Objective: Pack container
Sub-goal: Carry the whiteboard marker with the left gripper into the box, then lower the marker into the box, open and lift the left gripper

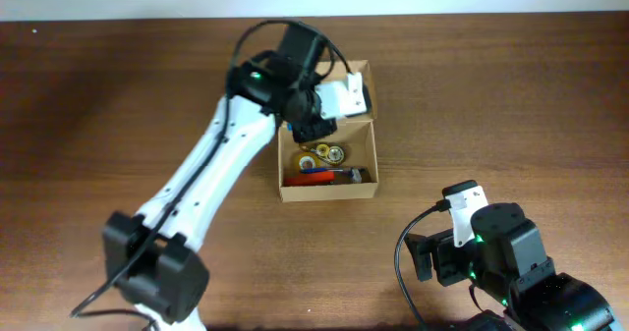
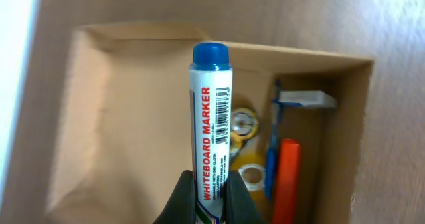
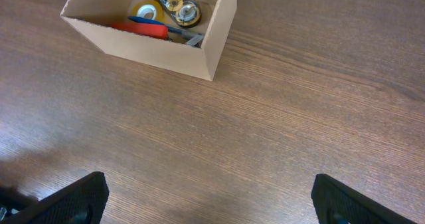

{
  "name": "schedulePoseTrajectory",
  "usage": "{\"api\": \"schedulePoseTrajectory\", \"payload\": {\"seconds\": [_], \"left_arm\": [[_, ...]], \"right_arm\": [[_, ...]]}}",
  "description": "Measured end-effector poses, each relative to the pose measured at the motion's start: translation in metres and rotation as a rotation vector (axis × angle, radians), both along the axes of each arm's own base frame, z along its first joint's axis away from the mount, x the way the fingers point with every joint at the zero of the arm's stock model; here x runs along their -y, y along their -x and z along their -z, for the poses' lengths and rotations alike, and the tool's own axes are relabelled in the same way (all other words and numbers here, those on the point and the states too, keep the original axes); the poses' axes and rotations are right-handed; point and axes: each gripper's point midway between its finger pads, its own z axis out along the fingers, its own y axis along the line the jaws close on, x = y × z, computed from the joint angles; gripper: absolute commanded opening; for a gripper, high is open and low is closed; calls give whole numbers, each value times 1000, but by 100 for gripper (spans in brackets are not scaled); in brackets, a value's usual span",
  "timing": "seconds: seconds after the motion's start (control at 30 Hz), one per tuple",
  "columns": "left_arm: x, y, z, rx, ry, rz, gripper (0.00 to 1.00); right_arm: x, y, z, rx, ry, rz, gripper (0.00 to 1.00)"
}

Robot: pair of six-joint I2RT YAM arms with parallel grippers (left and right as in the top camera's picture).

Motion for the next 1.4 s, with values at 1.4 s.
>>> {"api": "schedulePoseTrajectory", "payload": {"seconds": [1.4], "left_arm": [[-4, -15, 111, -98, -190, 125, 2]], "right_arm": [[0, 0, 0, 0, 0, 0, 99]]}}
